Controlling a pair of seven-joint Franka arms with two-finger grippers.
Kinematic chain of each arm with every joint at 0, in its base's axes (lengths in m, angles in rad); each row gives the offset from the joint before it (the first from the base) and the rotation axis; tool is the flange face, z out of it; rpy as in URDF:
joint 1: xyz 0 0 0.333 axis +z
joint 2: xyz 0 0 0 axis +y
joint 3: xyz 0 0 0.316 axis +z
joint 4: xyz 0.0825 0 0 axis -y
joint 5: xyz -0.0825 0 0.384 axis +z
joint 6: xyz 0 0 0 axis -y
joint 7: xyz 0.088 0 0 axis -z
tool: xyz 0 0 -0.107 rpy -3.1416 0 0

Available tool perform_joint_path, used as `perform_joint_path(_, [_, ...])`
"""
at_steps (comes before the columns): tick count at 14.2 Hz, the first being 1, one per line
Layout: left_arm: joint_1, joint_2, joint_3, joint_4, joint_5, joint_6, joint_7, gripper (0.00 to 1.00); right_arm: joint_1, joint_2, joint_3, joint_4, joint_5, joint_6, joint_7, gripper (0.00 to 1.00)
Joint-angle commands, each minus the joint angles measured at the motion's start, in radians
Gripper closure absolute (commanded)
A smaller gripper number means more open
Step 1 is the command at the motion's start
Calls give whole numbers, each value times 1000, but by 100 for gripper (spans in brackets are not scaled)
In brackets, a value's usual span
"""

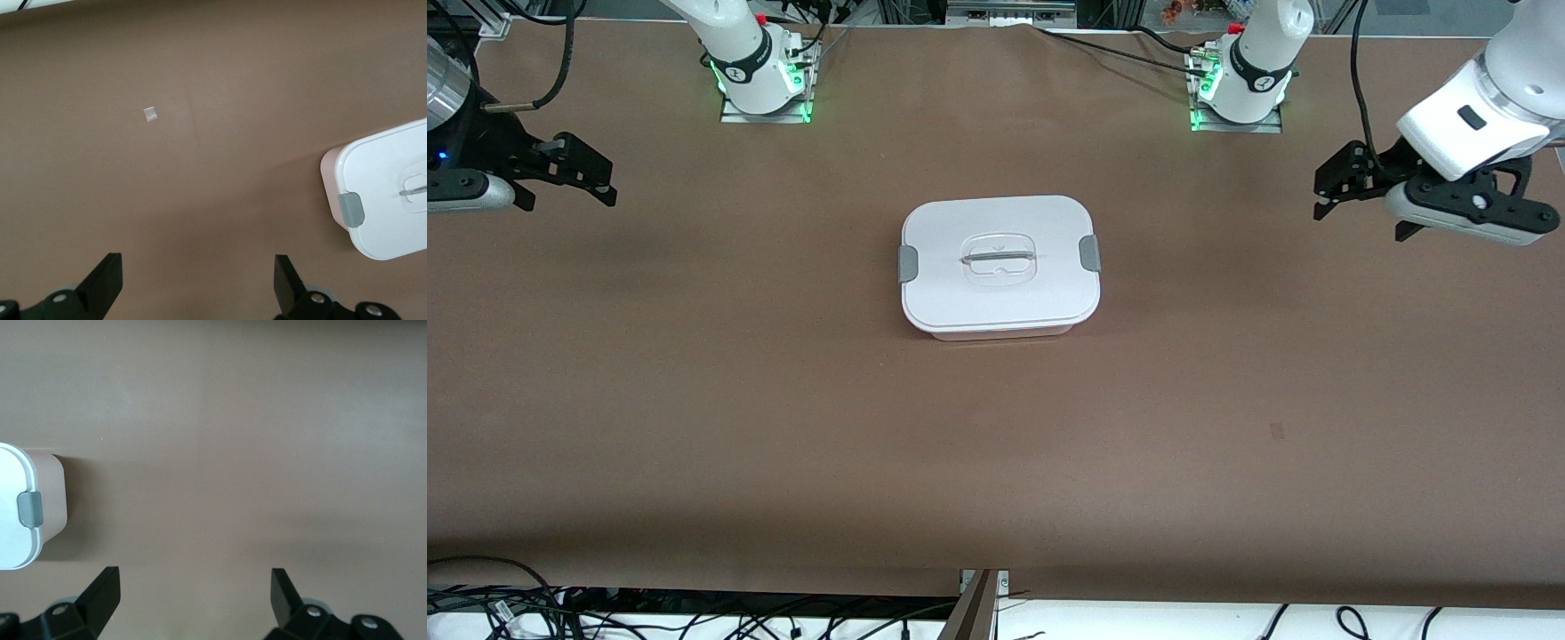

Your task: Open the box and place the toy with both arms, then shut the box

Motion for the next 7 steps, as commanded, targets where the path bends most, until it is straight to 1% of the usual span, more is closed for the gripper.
perform_joint_path(1, [26,-62,-2,-98,20,41,-73,0,1,4,3,12,-14,2,-5,0])
perform_joint_path(4, [66,-62,-2,-101,26,38,-72,0,1,4,3,11,-14,2,-4,0])
perform_joint_path(7, [112,-63,-4,-99,26,-4,-63,0,3,4,4,12,-12,2,-4,0])
